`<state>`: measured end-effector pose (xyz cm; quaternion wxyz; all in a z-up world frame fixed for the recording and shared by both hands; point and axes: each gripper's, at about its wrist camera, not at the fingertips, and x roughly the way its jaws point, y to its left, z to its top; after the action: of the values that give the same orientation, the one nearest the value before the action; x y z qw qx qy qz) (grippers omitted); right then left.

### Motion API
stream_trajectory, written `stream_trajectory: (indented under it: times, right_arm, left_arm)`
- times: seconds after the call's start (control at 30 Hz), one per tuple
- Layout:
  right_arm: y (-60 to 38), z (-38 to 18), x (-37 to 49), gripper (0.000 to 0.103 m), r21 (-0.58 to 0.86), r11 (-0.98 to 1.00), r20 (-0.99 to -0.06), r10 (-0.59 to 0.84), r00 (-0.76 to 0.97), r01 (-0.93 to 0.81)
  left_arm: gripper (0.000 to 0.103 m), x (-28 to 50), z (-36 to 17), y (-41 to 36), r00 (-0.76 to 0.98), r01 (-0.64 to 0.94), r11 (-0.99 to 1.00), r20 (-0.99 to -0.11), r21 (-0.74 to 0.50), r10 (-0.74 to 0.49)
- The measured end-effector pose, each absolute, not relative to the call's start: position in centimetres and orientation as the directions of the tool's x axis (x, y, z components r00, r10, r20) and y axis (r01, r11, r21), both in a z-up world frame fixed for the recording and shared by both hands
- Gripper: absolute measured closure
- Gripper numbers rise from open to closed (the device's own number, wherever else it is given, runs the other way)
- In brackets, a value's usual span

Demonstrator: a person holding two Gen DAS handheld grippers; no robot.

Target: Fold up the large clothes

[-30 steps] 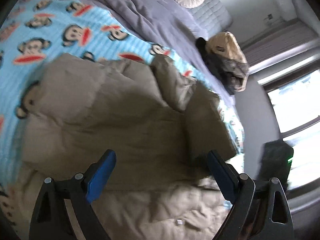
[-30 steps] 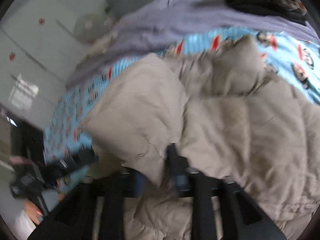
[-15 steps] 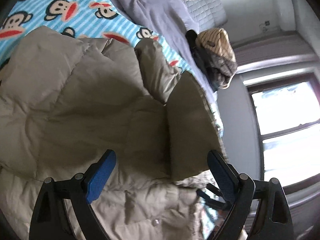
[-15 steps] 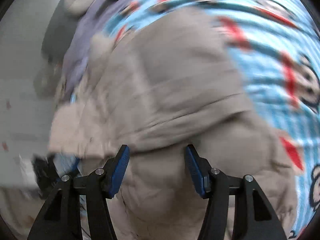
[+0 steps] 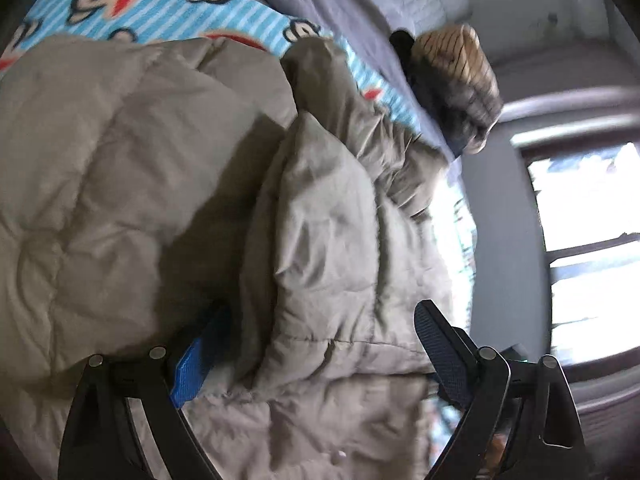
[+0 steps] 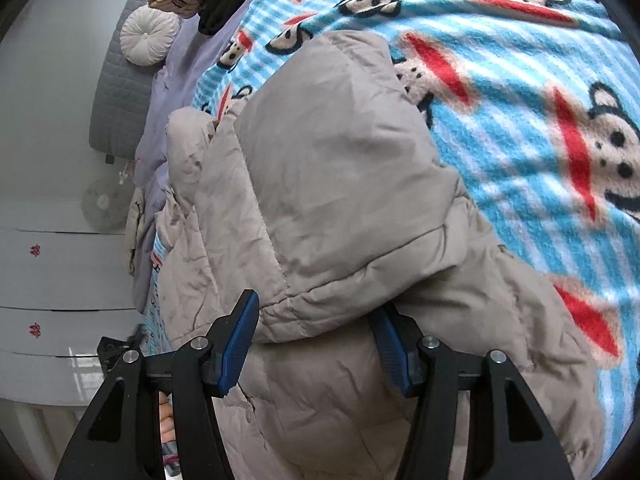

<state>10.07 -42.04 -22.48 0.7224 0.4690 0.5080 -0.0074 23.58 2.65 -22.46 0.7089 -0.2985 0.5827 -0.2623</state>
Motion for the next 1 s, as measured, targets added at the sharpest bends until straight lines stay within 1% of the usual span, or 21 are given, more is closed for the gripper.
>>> stream_trajectory:
  times: [0.03,0.1,0.27,0.33,0.37,0.4,0.47,0.57,0.63,0.73,0.8,0.9,1.0]
  right_arm:
    - [-42.2,-22.5,10.0,0.041,0.67,0.559,-0.741,0.462,0.487,0.489]
    - [-42.7,-22.5,10.2,0.041,0.666,0.557,-0.744,0.45,0.495,0.495]
    - [-43.2,-22.0,10.9,0.042,0.655,0.569,-0.752,0.421,0.507,0.498]
    - [-42.9,-21.7,11.4,0.063,0.644,0.593,-0.759,0.41,0.506,0.484]
    - [-42.4,-21.6,12.0,0.084,0.629,0.623,-0.768,0.406,0.495,0.465]
    - [-41.9,-21.4,12.6,0.089,0.611,0.653,-0.779,0.398,0.484,0.447]
    - [-40.8,-21.3,13.6,0.092,0.592,0.7,-0.787,0.396,0.473,0.399]
    - [-38.6,-21.5,15.4,0.092,0.505,0.801,-0.832,0.352,0.429,0.322]
    - [-38.1,-22.0,15.9,0.092,0.477,0.821,-0.848,0.336,0.41,0.314]
    - [-38.6,-22.4,15.9,0.092,0.505,0.798,-0.836,0.357,0.415,0.329]
    - [-38.9,-22.4,15.6,0.092,0.506,0.797,-0.836,0.359,0.416,0.329]
    - [-39.3,-22.5,15.6,0.092,0.514,0.794,-0.831,0.368,0.417,0.325]
    - [-39.3,-22.6,15.3,0.092,0.52,0.793,-0.827,0.374,0.419,0.319]
  left_arm:
    - [0.057,23.7,-22.2,2.1,0.178,0.049,0.698,-0.681,-0.714,-0.71]
    - [0.084,23.8,-22.0,1.2,0.152,0.072,0.723,-0.709,-0.687,-0.689]
    - [0.084,22.1,-20.2,3.0,0.246,0.113,0.76,-0.724,-0.64,-0.645]
    - [0.084,21.3,-20.6,4.4,0.256,0.101,0.784,-0.745,-0.613,-0.616]
    - [0.084,21.2,-21.1,4.9,0.251,0.093,0.795,-0.759,-0.599,-0.601]
    - [0.085,21.0,-21.7,5.1,0.242,0.087,0.809,-0.775,-0.582,-0.584]
    - [0.084,20.5,-22.4,5.3,0.245,0.094,0.83,-0.796,-0.549,-0.554]
    - [0.084,20.1,-22.8,5.5,0.256,0.095,0.851,-0.814,-0.516,-0.522]
    - [0.084,19.9,-22.3,5.9,0.263,0.084,0.859,-0.82,-0.505,-0.508]
    - [0.084,19.4,-20.3,6.7,0.318,0.099,0.896,-0.839,-0.434,-0.442]
    - [0.084,19.0,-18.4,7.3,0.36,0.124,0.908,-0.834,-0.401,-0.417]
    - [0.084,19.4,-16.1,7.3,0.387,0.17,0.906,-0.819,-0.388,-0.423]
    - [0.084,21.4,-15.6,4.7,0.384,0.222,0.905,-0.821,-0.363,-0.424]
